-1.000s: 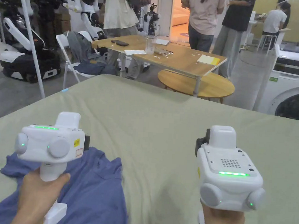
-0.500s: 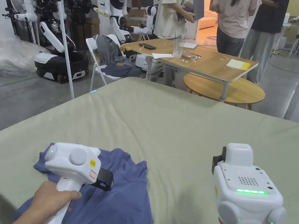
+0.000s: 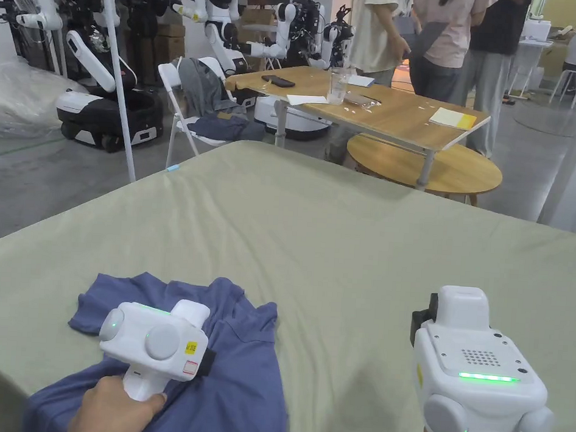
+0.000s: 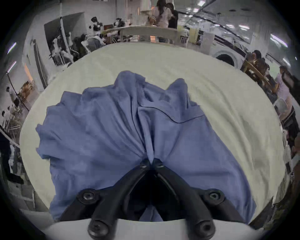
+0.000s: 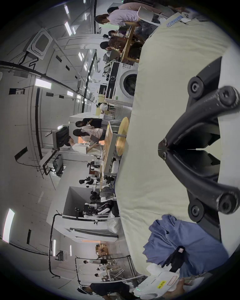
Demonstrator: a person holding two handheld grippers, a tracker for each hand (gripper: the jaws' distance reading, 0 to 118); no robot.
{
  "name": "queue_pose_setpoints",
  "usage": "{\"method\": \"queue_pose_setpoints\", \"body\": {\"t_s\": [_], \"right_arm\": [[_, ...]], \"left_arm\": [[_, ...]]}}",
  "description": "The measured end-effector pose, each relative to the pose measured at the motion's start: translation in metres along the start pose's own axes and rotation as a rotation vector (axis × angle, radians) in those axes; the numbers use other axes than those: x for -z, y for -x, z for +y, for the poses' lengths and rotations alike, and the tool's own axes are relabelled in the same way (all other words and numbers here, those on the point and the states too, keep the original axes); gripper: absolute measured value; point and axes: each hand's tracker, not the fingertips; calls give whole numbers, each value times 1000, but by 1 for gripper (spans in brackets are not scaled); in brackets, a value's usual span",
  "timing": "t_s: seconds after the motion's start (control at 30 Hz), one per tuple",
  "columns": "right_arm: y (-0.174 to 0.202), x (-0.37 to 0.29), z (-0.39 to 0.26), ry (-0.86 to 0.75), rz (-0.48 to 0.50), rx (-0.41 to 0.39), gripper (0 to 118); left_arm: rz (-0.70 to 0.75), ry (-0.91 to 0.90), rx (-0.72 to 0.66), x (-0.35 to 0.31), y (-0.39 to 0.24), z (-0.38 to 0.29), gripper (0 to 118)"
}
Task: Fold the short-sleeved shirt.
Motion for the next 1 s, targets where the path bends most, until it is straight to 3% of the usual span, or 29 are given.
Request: {"method": "queue_pose_setpoints", "body": {"t_s": [0.2, 0.4, 0.8, 0.87, 0.9, 1.0], "right_arm": [[-18, -6, 5, -21, -21, 13, 0], [-51, -16, 19, -54, -71, 43, 0], [-149, -65, 34, -101, -255, 69, 0], [-167, -79, 34, -103, -304, 72, 0], [-177, -86, 34, -107, -323, 75, 0], [-205, -108, 33, -120, -396, 86, 0]], "left_arm": [[-76, -221, -67, -51, -2, 28, 0], [-127, -399, 6, -109, -37, 95, 0], [-401, -537, 184, -153, -216, 194, 0], [-456, -547, 236, -156, -261, 206, 0], [-425, -540, 384, -158, -282, 210, 0], [-524, -506, 458, -157, -350, 212, 0]]}}
